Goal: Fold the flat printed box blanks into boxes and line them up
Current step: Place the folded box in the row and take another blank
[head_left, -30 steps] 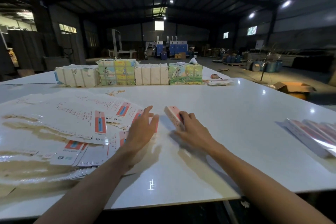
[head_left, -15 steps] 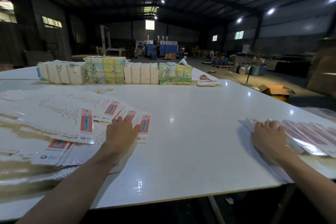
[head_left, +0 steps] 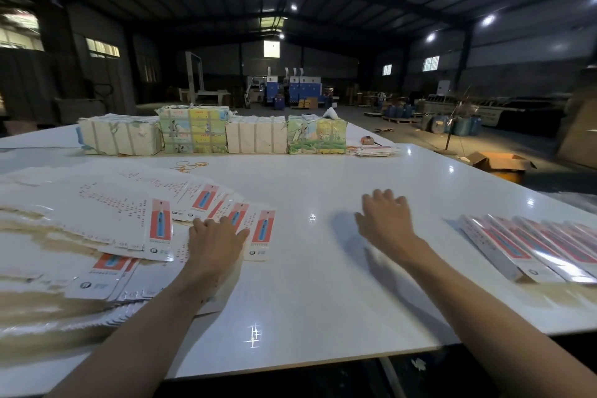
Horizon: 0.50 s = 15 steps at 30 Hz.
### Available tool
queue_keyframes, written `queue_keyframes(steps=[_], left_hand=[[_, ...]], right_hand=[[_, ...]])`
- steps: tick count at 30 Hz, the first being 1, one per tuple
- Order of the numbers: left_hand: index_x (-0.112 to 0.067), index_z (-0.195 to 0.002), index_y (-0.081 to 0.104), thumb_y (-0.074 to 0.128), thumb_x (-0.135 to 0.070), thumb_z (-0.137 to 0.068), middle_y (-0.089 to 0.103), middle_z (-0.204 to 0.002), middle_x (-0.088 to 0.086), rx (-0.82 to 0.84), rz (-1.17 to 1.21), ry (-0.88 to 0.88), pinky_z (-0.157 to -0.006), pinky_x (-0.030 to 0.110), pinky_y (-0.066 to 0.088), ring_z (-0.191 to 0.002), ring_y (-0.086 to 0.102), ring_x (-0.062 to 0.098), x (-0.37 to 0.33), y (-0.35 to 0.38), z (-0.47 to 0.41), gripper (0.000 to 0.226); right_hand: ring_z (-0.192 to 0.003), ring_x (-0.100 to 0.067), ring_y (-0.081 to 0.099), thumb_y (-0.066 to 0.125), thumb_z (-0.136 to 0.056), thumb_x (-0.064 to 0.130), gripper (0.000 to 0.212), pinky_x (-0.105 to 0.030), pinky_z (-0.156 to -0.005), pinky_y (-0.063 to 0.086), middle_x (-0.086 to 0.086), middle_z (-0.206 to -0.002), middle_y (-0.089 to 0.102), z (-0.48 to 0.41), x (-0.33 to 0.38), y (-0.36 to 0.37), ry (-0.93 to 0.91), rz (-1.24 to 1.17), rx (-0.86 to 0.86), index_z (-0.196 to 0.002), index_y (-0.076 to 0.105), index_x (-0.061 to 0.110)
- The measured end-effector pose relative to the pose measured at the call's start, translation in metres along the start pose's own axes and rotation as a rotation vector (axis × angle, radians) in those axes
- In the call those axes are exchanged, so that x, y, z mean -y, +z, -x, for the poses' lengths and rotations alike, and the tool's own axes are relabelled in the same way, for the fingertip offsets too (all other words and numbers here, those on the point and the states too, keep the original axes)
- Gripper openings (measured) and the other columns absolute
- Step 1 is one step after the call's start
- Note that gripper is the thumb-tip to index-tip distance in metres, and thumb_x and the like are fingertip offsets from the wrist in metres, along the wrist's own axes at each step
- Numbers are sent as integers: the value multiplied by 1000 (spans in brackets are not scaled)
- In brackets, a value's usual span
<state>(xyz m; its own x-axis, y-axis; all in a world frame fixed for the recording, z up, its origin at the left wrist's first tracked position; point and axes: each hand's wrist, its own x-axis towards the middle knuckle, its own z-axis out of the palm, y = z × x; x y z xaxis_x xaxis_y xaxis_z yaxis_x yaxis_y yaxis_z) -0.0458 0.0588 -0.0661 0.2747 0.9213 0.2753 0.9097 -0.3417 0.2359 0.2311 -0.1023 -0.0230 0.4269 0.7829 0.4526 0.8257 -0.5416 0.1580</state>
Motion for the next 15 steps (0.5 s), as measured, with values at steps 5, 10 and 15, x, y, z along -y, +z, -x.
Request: queue_keyframes(steps=[5, 10, 15], left_hand=[[-15, -146, 39, 56, -64, -99, 51, -146, 17, 38, 27, -47, -118, 53, 35, -136, 48, 37, 2, -3, -5, 70], [-13, -137, 45, 80, -56, -87, 63, -132, 11, 135, 282, -100, -104, 49, 51, -116, 63, 30, 10, -15, -14, 75], [-18, -127, 63, 80, -28, -93, 75, -112, 5, 156, 813, -90, -59, 31, 58, -82, 77, 19, -5, -21, -15, 40]], right_hand=[[-114, -29, 56, 48, -107, 33, 27, -42, -97, 41, -7, -120, 65, -3, 97, 2, -256, -367, -22, -118, 62, 12], [-115, -26, 58, 47, -105, 29, 31, -40, -101, 43, -6, -125, 66, 11, 124, 23, -365, -502, 11, -127, 61, 11], [-112, -20, 61, 48, -110, 35, 37, -40, -101, 48, -2, -123, 68, 11, 113, 19, -227, -925, 78, -142, 54, 16]])
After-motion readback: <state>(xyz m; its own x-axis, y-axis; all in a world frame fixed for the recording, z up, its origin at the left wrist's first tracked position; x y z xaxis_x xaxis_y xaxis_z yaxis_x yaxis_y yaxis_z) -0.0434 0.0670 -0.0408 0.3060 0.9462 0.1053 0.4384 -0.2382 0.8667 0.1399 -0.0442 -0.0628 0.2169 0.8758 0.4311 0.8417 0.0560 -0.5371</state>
